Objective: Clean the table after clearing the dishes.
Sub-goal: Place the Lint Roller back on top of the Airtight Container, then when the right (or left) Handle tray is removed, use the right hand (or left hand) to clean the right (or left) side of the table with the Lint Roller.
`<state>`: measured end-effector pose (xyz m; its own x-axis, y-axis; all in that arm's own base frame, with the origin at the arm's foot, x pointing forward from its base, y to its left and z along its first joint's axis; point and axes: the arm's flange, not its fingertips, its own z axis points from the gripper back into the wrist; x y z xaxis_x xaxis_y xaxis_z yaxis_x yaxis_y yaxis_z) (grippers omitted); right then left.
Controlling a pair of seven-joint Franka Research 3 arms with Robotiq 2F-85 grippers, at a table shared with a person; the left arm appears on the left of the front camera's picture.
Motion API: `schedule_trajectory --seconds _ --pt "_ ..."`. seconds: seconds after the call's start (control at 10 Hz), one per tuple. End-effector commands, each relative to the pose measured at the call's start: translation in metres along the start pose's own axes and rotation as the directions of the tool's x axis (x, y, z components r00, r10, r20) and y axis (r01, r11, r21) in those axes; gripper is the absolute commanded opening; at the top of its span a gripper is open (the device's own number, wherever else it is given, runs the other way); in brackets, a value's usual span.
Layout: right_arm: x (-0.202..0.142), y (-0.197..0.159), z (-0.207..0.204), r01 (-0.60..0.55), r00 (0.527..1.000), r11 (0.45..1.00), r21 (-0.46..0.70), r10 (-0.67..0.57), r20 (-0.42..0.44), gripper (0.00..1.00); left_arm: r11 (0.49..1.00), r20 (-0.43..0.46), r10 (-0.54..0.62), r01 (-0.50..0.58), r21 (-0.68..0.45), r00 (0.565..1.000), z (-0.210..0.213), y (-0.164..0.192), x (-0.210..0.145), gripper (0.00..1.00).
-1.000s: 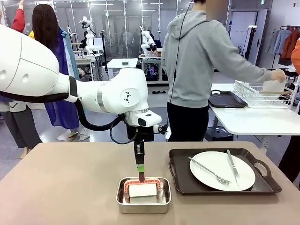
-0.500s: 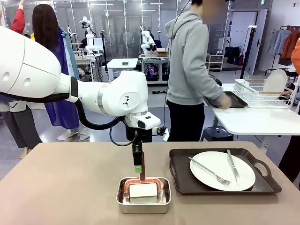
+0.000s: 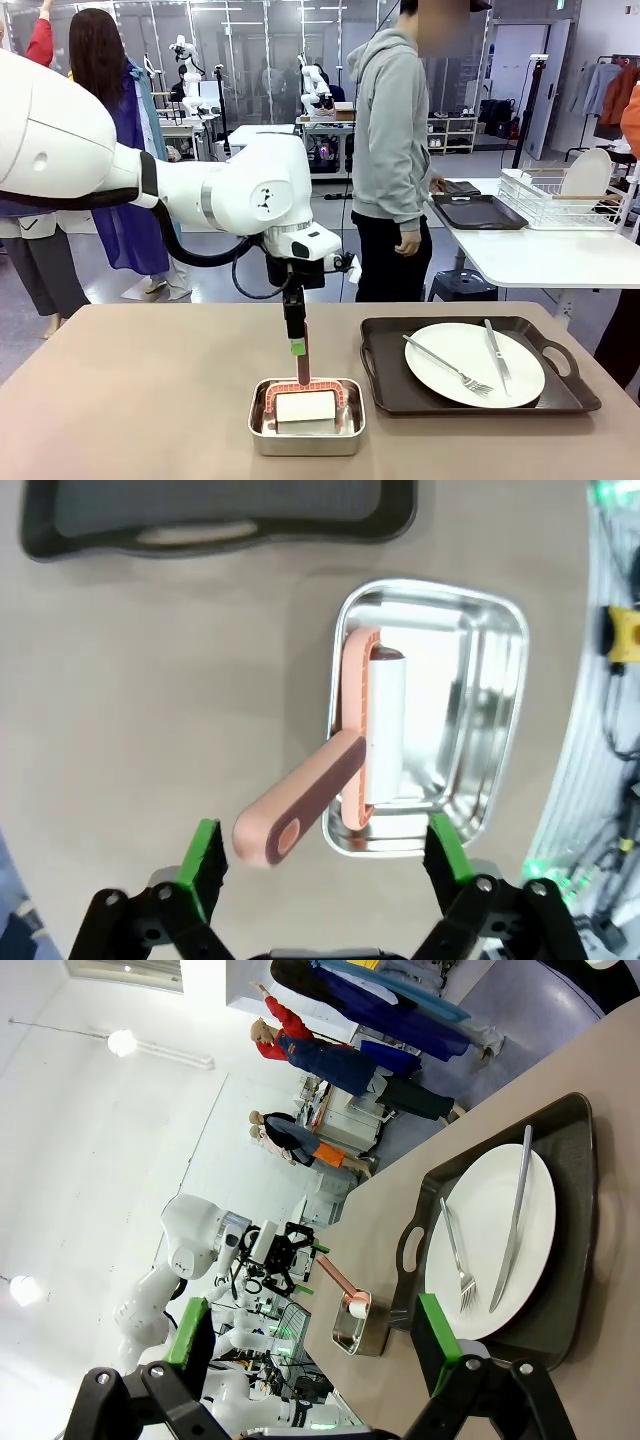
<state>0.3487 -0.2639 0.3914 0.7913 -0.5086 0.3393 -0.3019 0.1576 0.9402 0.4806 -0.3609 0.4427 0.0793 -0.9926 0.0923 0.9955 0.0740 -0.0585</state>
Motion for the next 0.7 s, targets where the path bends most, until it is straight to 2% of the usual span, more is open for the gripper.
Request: schedule_trajectory --seconds 0.0,0.6 --pt "-0.0029 0.0045 -0.0012 -0.006 1.0 1.0 0.007 0.006 0.005 1.0 1.0 -0.019 -0.009 0.009 -0.009 1.0 -0.0113 0.0013 0.0027 1.0" --pt "-0.0029 0.0045 -0.0012 -0.006 1.0 1.0 0.007 0.006 0.005 1.0 1.0 -0.019 -0.009 0.009 -0.009 1.0 -0.0113 0.0013 0.0027 1.0"
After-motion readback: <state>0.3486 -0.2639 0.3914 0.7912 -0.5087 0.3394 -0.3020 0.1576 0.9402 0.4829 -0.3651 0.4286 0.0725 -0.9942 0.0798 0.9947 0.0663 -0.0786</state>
